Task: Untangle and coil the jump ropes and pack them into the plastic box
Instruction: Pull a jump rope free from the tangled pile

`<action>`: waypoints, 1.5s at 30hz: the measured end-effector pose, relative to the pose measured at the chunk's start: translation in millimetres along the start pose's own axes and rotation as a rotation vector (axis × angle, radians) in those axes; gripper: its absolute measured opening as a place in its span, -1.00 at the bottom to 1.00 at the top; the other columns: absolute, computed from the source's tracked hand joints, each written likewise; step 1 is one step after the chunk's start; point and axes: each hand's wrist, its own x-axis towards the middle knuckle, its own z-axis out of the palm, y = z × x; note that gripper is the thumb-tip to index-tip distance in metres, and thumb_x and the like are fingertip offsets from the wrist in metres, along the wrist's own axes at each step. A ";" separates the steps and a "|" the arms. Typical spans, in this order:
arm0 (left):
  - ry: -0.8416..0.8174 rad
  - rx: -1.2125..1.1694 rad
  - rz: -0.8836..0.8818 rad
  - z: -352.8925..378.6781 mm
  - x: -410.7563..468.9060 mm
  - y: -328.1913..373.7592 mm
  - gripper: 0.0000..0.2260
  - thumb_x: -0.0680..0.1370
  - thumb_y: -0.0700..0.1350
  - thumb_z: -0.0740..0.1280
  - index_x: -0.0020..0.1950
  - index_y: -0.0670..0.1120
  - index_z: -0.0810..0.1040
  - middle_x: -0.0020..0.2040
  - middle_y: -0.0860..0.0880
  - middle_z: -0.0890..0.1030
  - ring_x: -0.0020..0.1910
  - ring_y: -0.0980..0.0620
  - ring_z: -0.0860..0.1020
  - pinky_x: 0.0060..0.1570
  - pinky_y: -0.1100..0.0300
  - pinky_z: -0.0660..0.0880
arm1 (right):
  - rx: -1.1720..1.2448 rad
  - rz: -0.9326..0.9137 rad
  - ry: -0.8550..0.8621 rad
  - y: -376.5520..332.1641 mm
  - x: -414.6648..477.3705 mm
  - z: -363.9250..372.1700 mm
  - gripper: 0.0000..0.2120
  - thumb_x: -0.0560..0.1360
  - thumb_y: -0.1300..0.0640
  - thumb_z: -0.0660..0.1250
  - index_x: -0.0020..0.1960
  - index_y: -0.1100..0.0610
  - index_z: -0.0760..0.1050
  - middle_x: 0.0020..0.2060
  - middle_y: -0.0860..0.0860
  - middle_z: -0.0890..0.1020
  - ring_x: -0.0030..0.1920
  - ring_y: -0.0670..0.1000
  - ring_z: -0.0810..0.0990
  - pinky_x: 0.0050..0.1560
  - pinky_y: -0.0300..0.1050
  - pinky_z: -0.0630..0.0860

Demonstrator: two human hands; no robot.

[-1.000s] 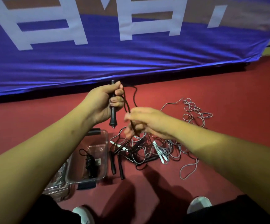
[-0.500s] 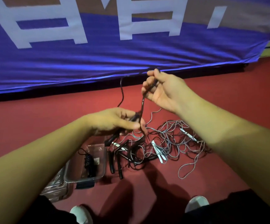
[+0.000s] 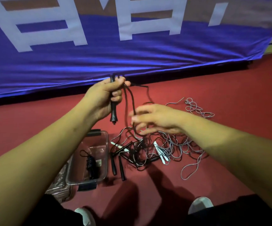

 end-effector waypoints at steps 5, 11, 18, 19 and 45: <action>0.135 -0.026 0.057 -17.8 12.2 -1.9 -0.83 0.63 -0.26 0.22 -0.14 -0.09 0.40 -0.25 -0.02 0.63 -0.55 0.23 0.26 -0.56 0.43 0.21 | -0.223 0.008 -0.076 0.2 -7.3 11.4 -0.77 0.63 0.13 0.18 -0.11 0.20 0.53 -0.23 0.14 0.68 -0.26 -0.02 0.61 -0.25 -0.16 0.36; 0.095 0.087 -0.068 -29.0 8.6 -2.6 -0.73 0.50 0.11 0.30 -0.03 -0.09 0.45 -0.01 -0.14 0.62 -0.47 0.19 0.32 -0.50 0.42 0.27 | 0.281 -0.261 0.148 -34.4 -1.7 8.7 -0.79 0.63 0.15 0.16 -0.11 0.22 0.45 -0.49 -0.04 0.30 -0.47 -0.09 0.26 -0.36 -0.20 0.17; -0.524 0.725 -0.343 -9.9 -35.0 -40.0 -0.75 0.51 -0.16 0.44 0.16 -0.21 0.59 0.08 -0.22 0.62 -0.28 0.14 0.53 -0.28 0.36 0.43 | 0.669 -0.303 0.405 -63.0 0.4 -15.8 -0.73 0.65 0.00 0.13 -0.18 0.08 0.37 -0.50 -0.09 0.36 -0.56 -0.13 0.29 -0.50 -0.28 0.12; -0.509 0.752 -0.339 -8.4 -35.2 -42.0 -0.83 0.52 -0.17 0.43 0.08 -0.20 0.61 -0.02 -0.20 0.61 -0.32 0.11 0.50 -0.32 0.33 0.38 | 0.685 -0.315 0.451 -64.2 -0.9 -21.6 -0.73 0.65 0.00 0.13 -0.18 0.09 0.38 -0.50 -0.09 0.38 -0.56 -0.13 0.32 -0.51 -0.29 0.13; 0.099 -0.073 0.134 -13.2 -0.6 10.8 -0.86 0.64 -0.24 0.19 -0.10 -0.08 0.42 -0.24 0.01 0.62 -0.49 0.20 0.31 -0.49 0.40 0.24 | -0.474 -0.144 0.215 -12.0 2.0 9.4 -0.92 0.52 0.22 0.37 -0.04 0.18 0.64 -0.21 0.05 0.68 -0.20 -0.09 0.60 -0.06 -0.23 0.51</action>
